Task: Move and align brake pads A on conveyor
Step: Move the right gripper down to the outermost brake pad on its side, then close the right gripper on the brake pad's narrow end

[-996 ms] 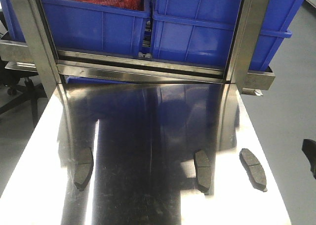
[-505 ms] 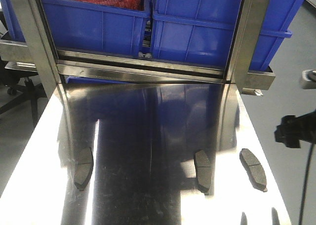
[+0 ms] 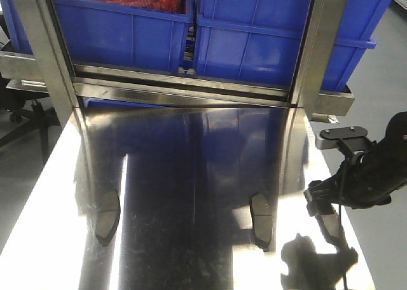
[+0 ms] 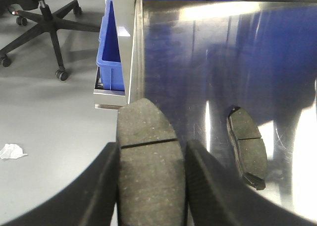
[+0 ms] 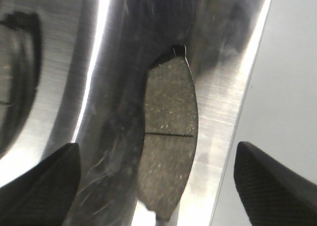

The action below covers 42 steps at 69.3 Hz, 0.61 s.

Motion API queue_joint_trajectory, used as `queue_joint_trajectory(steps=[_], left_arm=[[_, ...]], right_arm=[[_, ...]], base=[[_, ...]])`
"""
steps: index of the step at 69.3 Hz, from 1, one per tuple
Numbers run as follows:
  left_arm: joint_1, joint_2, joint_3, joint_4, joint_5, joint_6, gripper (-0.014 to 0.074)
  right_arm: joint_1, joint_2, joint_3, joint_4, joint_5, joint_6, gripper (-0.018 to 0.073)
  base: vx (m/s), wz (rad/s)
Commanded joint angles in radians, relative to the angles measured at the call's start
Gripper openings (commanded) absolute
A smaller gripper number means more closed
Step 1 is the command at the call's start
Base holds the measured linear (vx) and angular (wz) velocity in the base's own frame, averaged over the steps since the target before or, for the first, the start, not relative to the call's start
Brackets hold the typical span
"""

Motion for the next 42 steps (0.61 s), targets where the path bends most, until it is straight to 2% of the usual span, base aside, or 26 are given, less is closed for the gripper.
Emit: queue_joint_trajectory(steps=[1,25,42], left_arm=[[-0.005,-0.004,-0.032,0.002,-0.081,0.0,0.0129],[-0.005,-0.004,-0.032,0.002,-0.081,0.0,0.0129],[-0.005,-0.004,-0.032,0.002,-0.081,0.0,0.0129]], right_arm=[[-0.001,0.003,-0.033,-0.006,-0.038,0.009,0.0594],[0.0,0.052,-0.033,-0.006,-0.046,0.008,0.0589],[0.0,0.052,-0.033,-0.006,-0.046,0.008,0.051]], base=[[0.0,0.0],[0.0,0.0],[0.0,0.0]])
